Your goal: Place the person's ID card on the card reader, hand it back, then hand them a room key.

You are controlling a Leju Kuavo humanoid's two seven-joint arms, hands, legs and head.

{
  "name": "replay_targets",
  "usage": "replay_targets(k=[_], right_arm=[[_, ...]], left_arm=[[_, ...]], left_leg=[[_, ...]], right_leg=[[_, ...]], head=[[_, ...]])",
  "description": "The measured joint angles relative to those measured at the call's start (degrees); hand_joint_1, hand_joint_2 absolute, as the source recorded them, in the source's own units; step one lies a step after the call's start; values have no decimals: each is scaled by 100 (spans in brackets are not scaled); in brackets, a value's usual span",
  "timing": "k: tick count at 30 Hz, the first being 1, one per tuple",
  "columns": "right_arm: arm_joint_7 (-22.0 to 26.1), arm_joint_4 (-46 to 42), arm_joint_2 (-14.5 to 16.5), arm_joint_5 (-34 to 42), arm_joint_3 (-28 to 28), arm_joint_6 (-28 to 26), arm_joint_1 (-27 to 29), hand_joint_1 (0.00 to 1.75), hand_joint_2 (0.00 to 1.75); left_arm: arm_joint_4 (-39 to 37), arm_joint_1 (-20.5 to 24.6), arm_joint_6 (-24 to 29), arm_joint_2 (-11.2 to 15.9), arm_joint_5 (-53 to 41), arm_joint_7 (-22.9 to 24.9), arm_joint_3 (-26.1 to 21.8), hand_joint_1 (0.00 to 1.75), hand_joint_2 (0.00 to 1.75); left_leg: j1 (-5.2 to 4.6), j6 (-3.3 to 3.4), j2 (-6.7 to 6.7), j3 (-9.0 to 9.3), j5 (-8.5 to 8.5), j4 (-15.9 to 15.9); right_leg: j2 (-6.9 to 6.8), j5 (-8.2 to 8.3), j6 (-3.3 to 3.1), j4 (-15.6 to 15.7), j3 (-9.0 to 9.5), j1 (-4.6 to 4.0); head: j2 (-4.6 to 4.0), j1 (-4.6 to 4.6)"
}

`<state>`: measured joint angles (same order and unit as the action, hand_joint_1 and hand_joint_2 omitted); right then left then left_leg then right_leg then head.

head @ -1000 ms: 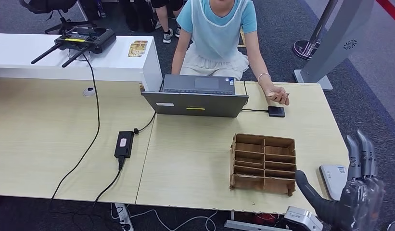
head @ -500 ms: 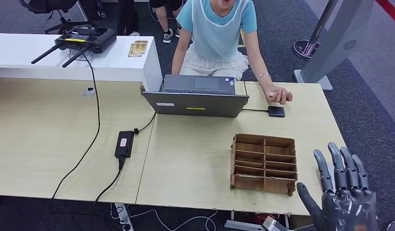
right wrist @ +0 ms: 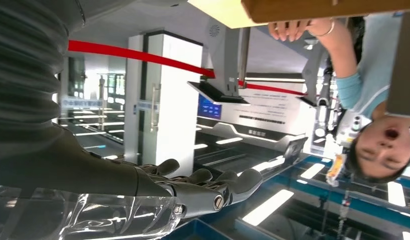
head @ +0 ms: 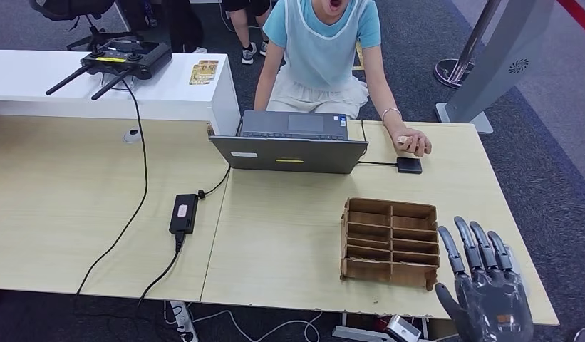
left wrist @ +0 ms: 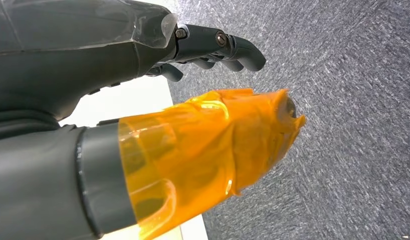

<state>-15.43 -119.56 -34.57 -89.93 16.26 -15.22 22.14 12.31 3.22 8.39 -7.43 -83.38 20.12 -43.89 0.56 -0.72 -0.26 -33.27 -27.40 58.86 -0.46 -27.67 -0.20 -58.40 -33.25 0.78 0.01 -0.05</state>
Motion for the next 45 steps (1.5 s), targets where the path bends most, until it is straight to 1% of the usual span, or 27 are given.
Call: replay_targets(k=[3, 7, 13, 17, 22, 30, 37, 45], right_arm=[[44, 34, -124, 52, 156, 24, -42, 0, 175], [245, 88, -236, 333, 273, 150, -126, 0, 175], [363, 218, -291, 476, 329, 232, -276, 0, 175], [413, 338, -290, 450, 378, 263, -397, 0, 175], [642, 600, -275, 510, 426, 422, -692, 0, 175], [875, 1076, -157, 589, 503, 623, -1161, 0, 175], [926, 1317, -66, 691, 518, 626, -1309, 0, 175], [928, 1471, -22, 725, 518, 628, -1348, 0, 175]], left_arm=[[0, 0, 0, 0, -4, -5, 0, 0, 0], [0, 0, 1, 2, -25, -31, 0, 0, 0], [0, 0, 0, 2, -50, -51, 0, 0, 0], [0, 1, 0, 2, -80, -52, 0, 0, 0], [0, 6, 0, -1, -139, -67, 0, 0, 0], [0, 9, 0, -1, -199, -67, 0, 0, 0], [0, 9, 0, 0, -215, -67, 0, 0, 0], [0, 8, 0, 2, -215, -67, 0, 0, 0]], left_leg=[[0, 0, 1, -1, 0, 0], [0, 0, 1, -2, 0, 0], [-1, 0, 1, -1, 0, 0], [-1, 0, 2, 0, 0, 0], [0, 0, 5, 1, 0, 0], [0, 0, 5, 2, 1, 0], [0, 0, 5, 1, 1, 0], [0, 0, 5, 1, 1, 0]], right_leg=[[0, 0, 0, 0, -1, 0], [1, 0, 0, 0, -1, 0], [1, 1, 1, 1, 1, 1], [3, 1, 0, 0, 0, 1], [7, 1, 0, 0, 0, 0], [7, 2, -1, 0, 0, 0], [7, 1, -1, 0, 0, 0], [7, 1, -1, 0, 0, 0]], head=[[1, 1], [0, 1], [0, 1], [0, 0], [1, 1], [0, 1], [1, 1], [1, 1]])
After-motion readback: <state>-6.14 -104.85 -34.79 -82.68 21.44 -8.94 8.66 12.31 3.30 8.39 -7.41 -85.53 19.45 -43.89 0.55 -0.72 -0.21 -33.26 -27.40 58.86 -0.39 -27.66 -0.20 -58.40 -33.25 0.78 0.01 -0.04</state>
